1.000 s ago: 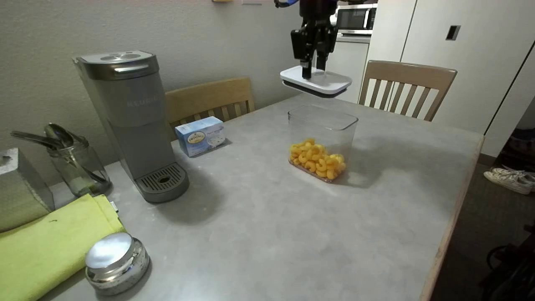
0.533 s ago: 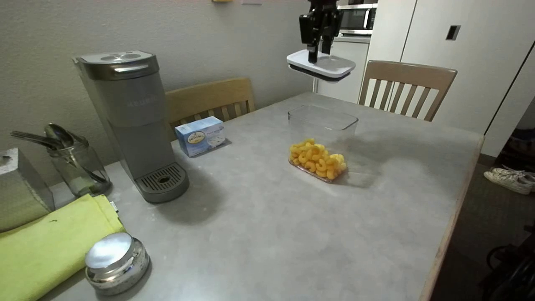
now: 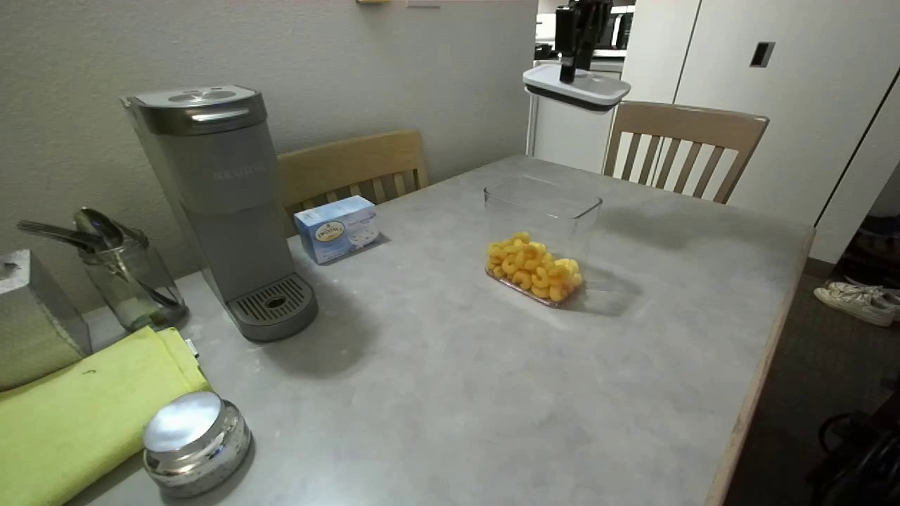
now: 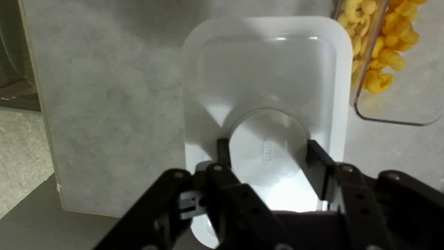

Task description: Press the button atop the lid then pick up the lid and put it on the table

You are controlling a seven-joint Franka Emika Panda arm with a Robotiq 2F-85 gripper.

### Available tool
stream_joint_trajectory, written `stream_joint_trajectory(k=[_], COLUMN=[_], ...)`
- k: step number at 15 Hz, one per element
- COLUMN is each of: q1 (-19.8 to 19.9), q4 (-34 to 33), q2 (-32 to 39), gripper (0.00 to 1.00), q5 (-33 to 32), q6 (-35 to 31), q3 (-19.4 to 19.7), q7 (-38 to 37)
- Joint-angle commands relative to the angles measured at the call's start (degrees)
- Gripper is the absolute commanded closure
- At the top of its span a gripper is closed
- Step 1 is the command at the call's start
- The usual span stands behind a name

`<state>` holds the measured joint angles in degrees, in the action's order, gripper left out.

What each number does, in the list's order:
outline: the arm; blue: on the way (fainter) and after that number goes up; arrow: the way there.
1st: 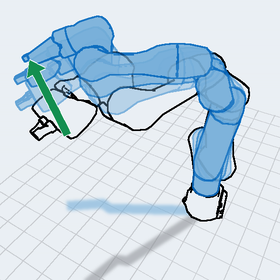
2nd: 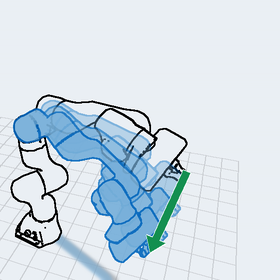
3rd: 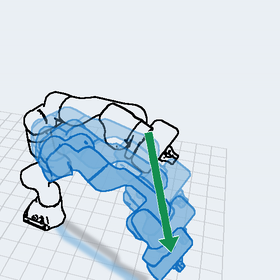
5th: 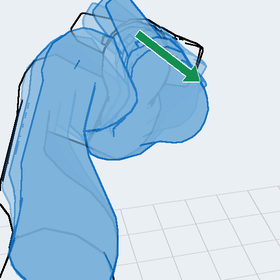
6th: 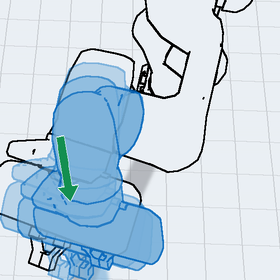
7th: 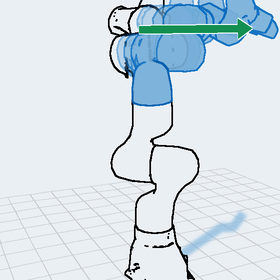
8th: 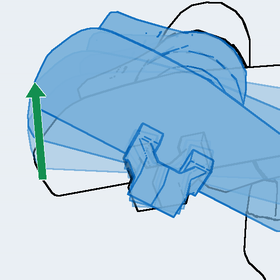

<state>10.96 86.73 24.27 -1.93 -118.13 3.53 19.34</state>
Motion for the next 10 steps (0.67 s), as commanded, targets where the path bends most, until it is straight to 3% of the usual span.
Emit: stream_joint_trajectory(k=[1,10], q1=[3.9,6.7], q4=[-0.9,3.8], q2=[0.8,2.7], gripper=[0.71,0.71], q5=[3.6,6.4], q6=[-0.1,-8.1], q3=[-0.2,-0.2], q7=[6.7,9.6])
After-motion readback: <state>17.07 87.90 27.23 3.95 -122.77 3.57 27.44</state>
